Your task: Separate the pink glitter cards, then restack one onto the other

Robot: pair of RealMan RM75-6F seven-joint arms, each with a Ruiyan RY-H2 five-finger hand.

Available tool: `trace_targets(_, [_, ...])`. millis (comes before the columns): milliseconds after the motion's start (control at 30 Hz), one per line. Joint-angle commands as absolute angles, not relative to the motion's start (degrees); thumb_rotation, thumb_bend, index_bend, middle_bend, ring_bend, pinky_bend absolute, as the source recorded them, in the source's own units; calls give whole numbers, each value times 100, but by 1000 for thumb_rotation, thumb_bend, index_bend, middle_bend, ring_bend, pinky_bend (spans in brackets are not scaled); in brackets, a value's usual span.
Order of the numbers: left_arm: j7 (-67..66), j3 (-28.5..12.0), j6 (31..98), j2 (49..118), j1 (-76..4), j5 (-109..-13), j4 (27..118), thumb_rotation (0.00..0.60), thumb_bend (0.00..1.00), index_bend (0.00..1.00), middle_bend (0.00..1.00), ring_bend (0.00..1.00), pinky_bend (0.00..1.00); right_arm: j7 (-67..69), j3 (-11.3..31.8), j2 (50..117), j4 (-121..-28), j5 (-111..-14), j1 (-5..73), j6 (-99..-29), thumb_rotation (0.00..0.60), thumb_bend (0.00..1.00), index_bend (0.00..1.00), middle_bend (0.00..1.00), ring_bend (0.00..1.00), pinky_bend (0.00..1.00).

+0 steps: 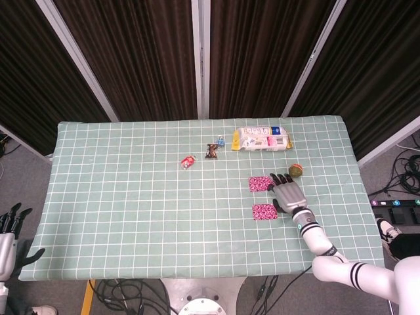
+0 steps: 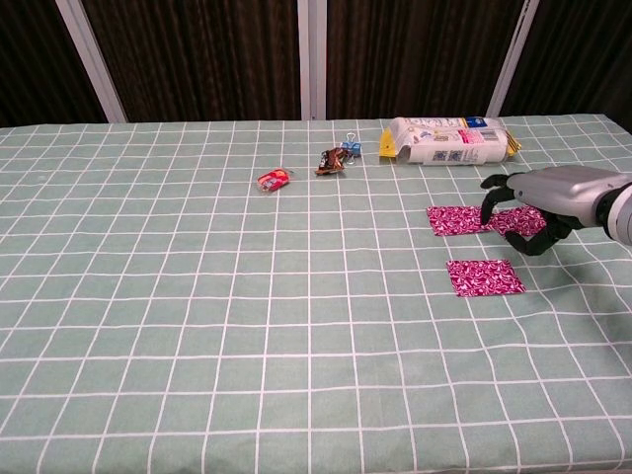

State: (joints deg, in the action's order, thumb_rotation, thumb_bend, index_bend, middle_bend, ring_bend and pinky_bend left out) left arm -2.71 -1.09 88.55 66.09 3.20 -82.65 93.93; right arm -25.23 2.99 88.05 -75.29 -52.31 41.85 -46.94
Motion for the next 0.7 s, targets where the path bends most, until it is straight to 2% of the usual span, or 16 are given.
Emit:
trace_targets(33, [-278, -111, 8854, 6609, 317, -8265, 9394, 600, 56, 197, 154, 132, 137, -2550, 424, 8882, -7450, -5275, 4225, -4816, 552, 275, 278, 18, 0, 0])
trace_targets(100, [-281, -110, 8850, 6606, 316, -8260, 9400, 600, 56, 197, 154, 132, 137, -2708, 516, 9038, -7264, -5154, 4319, -4829, 561, 195, 278, 20, 0, 0])
trace_targets(167, [-282, -110, 8847, 6599, 319, -8250, 9401, 600, 56, 197, 154, 132, 137, -2857, 602, 9199, -7065, -4994, 4423, -4786, 568, 167, 279, 21, 0, 0])
trace_targets(433, [-264, -100, 8807, 6599, 337, -8179, 9380, 600, 57, 197, 154, 132, 137, -3485, 837, 9873, -6150, -4323, 4888, -4457, 576, 164, 280, 21, 0, 0])
trace_targets(700, [-225, -103, 8781, 6618, 344, -8136, 9336, 600, 57, 197, 154, 133, 138, -3966, 798, 10165, -5765, -3894, 5097, -4268, 570, 164, 280, 21, 0, 0])
